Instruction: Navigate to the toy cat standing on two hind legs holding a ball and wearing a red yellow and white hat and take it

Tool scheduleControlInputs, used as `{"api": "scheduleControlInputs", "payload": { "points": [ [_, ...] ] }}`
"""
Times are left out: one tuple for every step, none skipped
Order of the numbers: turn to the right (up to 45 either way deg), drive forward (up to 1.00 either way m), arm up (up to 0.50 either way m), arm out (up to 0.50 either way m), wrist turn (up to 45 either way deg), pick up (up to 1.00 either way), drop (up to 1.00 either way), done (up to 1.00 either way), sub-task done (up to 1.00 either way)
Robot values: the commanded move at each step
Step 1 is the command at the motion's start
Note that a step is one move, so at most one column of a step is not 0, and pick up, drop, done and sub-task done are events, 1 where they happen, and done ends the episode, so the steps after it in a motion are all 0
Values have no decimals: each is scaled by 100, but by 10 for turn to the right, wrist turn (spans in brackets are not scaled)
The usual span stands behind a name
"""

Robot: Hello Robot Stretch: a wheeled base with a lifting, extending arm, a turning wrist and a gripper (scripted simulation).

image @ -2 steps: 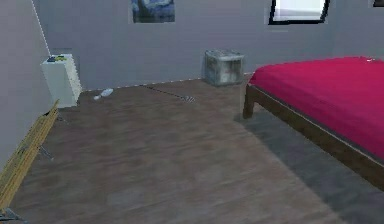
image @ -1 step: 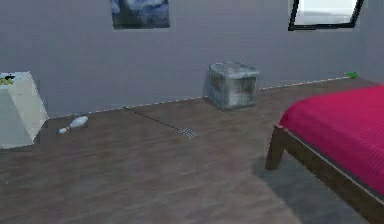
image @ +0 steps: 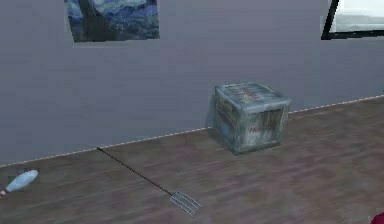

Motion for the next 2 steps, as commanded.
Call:
{"api": "scheduleControlInputs", "payload": {
  "points": [
    [0,45,0,0,0,0,0,0,0],
    [450,0,0,0,0,0,0,0,0]
  ]
}}
